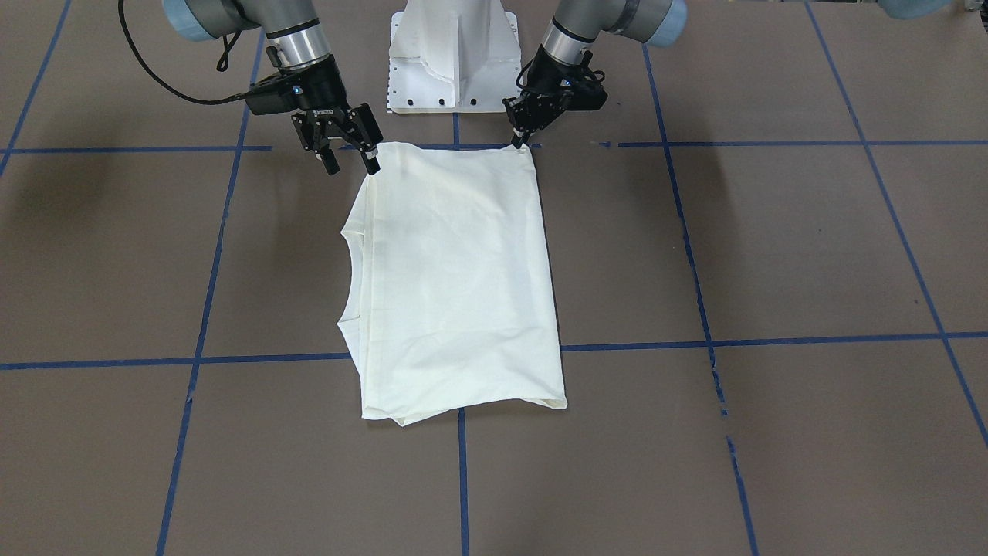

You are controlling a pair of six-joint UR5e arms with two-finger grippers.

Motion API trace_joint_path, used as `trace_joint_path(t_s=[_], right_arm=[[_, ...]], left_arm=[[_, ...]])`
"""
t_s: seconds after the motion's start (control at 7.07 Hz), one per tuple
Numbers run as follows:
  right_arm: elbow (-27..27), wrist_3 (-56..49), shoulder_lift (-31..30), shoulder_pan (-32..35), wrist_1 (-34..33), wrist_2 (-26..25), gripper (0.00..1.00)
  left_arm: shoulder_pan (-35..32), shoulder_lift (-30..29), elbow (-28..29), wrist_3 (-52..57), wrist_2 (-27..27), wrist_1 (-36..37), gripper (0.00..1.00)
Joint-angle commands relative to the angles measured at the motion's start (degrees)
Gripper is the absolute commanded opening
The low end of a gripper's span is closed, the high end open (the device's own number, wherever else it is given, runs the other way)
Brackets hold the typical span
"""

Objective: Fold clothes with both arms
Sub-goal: 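Hold both grippers at the near corners of the folded shirt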

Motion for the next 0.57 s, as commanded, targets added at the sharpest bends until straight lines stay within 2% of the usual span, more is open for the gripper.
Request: trace_joint_path(t_s=[0.0,0.14,0.42], right_arm=[[0.46,3.87,6.16,-0.05,-11.07,0.16,0.83],[-0.41,6.24,9.61,-0.48,-18.12,0.25,0.82],[-3.56,6.09,9.11,-1.18,-18.20,0.34,0.82]], left_arm=[[0.00,-0.06,-0.14,-0.02,0.04,0.05,0.00],[0.00,-0.06,-0.14,-0.02,0.04,-0.04,0.00],[0.00,-0.06,-0.05,0.06,0.04,-0.04,0.00]])
